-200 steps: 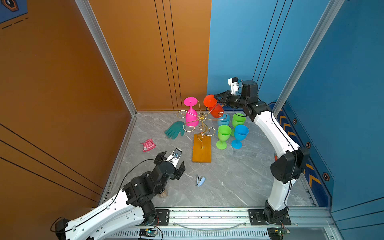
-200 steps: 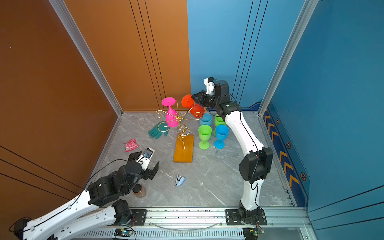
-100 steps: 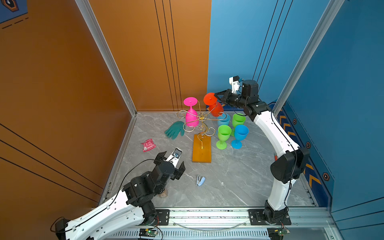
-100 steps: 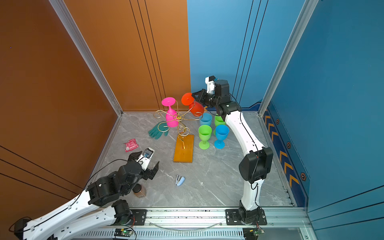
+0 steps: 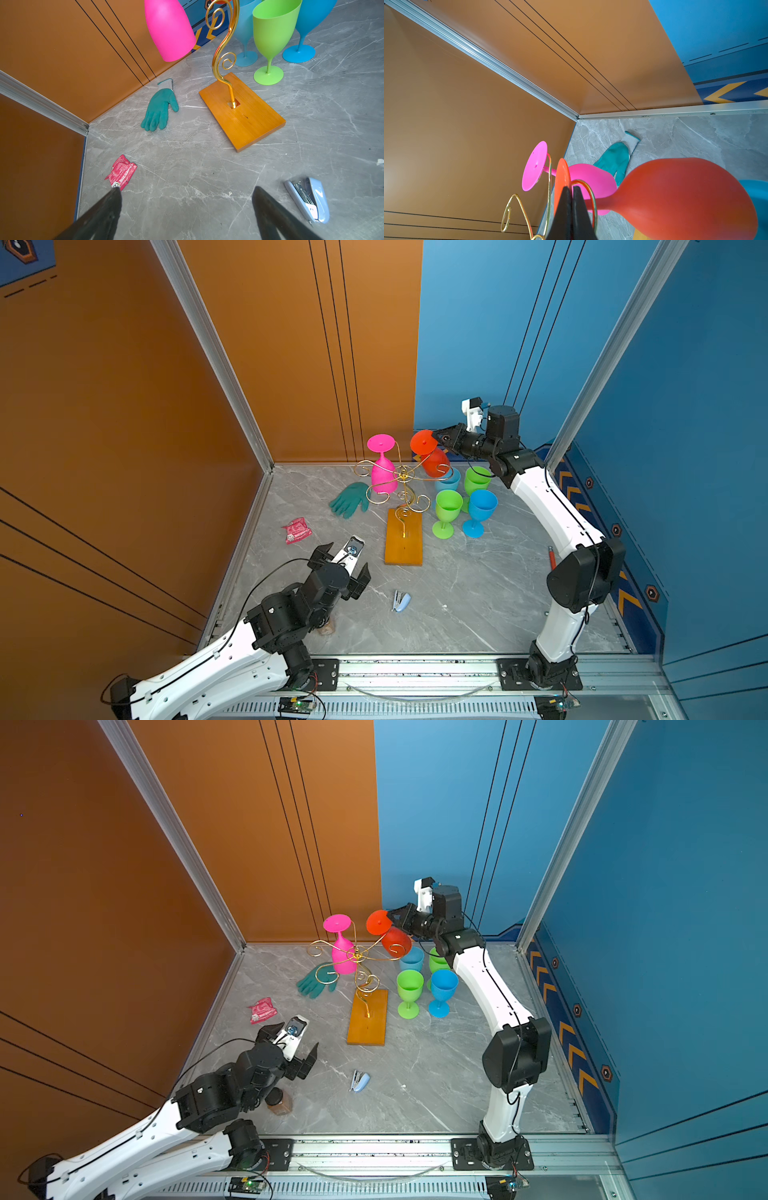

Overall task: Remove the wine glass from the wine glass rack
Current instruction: 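Slide the red glass off its hook toward the robot with the right gripper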

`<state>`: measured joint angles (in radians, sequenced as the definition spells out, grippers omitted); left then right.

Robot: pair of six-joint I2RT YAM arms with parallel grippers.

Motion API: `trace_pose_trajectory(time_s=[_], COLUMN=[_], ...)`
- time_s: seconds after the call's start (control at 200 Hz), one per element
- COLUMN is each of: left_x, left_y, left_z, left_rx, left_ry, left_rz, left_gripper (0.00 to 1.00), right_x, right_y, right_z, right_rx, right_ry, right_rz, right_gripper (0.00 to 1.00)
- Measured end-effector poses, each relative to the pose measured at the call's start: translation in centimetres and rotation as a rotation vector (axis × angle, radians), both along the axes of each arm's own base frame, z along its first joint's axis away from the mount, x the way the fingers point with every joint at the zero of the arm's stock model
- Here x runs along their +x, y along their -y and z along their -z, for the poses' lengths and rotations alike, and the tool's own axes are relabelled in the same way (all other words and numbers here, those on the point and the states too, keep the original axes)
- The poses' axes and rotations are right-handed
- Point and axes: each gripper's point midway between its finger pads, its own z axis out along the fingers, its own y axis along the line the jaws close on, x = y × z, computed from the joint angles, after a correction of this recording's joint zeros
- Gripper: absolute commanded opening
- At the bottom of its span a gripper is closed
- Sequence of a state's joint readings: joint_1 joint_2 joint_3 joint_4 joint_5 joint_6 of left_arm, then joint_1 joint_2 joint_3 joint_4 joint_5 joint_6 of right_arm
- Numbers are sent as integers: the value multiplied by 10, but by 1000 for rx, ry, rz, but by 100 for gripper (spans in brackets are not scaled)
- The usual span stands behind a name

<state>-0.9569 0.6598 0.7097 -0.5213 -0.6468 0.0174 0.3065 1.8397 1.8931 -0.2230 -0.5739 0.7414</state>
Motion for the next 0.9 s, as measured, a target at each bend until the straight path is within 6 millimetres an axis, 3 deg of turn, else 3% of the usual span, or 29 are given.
trace_pose_trajectory(time_s=[0.626,0.901], left_x=[0,-1], left_y=[0,1], left_z=[0,0], left_rx=[0,0], left_ry=[0,0], left_rz=[1,6], left_gripper=[98,98], right_x=[-14,-25], right_y=[7,-12], right_z=[1,6], right_rx=[21,51], right_ry=[-14,-42], right_rz=[9,-28], right_gripper=[0,0])
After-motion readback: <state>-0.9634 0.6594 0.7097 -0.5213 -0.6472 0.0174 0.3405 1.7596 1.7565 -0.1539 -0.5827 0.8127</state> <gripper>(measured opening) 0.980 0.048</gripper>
